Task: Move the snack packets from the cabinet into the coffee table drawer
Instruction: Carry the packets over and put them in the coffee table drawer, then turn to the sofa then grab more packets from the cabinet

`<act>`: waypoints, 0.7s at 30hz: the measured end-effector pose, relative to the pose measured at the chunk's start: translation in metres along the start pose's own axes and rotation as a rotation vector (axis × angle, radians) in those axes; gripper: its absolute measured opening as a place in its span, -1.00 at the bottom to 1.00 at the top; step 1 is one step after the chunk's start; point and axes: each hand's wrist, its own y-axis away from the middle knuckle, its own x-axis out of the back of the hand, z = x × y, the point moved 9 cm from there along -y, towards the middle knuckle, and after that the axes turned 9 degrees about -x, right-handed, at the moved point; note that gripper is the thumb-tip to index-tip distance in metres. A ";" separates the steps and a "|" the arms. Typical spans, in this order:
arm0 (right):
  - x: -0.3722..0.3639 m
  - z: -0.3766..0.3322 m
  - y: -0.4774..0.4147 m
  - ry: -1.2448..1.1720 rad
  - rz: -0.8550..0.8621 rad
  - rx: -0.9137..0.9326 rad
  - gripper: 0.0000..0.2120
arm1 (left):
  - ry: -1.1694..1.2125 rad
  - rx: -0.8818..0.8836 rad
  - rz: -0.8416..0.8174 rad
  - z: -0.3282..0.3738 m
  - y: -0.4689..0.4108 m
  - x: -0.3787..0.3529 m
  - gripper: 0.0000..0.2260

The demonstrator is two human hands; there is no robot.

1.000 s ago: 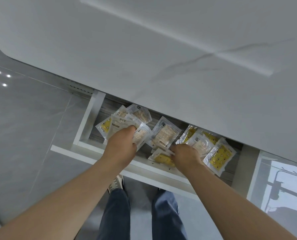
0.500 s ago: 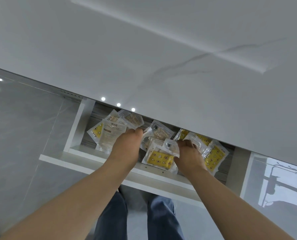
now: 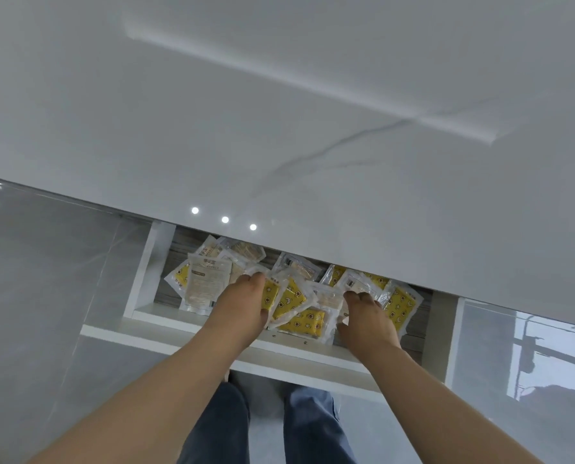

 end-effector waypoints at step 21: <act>0.247 -0.003 0.277 -0.283 0.356 0.068 -0.55 | -0.203 -0.343 0.167 0.149 0.195 0.263 -0.65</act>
